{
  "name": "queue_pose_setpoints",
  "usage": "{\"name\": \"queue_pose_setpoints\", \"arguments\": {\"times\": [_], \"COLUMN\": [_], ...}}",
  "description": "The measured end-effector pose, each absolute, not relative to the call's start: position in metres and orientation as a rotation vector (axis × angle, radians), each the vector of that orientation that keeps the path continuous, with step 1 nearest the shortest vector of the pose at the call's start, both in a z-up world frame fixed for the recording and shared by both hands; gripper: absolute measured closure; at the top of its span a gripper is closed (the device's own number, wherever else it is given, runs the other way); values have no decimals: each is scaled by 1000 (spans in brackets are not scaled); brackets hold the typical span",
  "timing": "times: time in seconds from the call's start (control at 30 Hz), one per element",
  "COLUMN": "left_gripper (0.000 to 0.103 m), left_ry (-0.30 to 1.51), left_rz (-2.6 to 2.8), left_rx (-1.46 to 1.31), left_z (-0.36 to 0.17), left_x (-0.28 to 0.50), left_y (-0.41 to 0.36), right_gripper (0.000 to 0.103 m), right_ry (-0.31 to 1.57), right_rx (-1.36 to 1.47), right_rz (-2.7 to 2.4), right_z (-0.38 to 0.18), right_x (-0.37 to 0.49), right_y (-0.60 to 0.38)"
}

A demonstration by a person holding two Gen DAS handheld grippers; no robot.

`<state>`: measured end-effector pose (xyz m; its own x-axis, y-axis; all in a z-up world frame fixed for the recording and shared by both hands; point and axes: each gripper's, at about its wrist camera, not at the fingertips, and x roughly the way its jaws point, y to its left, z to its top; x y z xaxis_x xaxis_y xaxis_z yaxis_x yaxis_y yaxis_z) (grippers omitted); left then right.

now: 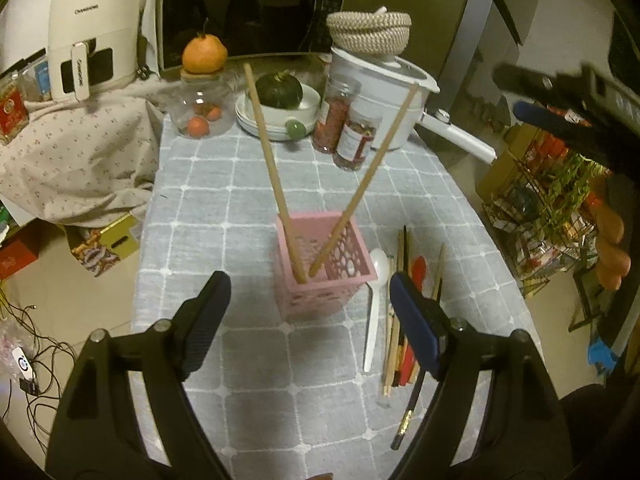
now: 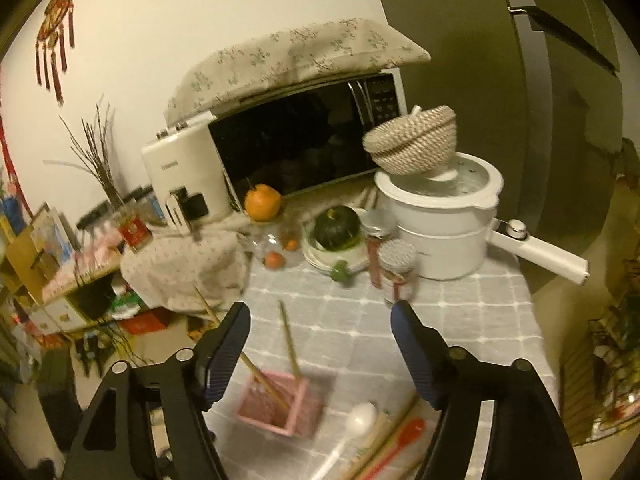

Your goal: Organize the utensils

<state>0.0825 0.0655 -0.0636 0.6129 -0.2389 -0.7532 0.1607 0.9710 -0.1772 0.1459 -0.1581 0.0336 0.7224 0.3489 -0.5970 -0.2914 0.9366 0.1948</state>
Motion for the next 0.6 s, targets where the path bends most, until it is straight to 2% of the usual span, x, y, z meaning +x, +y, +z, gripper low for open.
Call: {"name": "queue_pose_setpoints", "arguments": {"times": [0.17, 0.6], "left_gripper": [17, 17], "left_ry": [912, 999], "left_rz": [-224, -240], "left_rx": [-76, -24], "left_z": [-72, -97], "left_x": [82, 82], "left_y": [56, 37], "right_gripper": [23, 23], "right_ry": [731, 994], "right_rx": [32, 73], "right_rz": [305, 162], "right_z": [10, -87], "right_x": [135, 141], "right_y": [-176, -230]}}
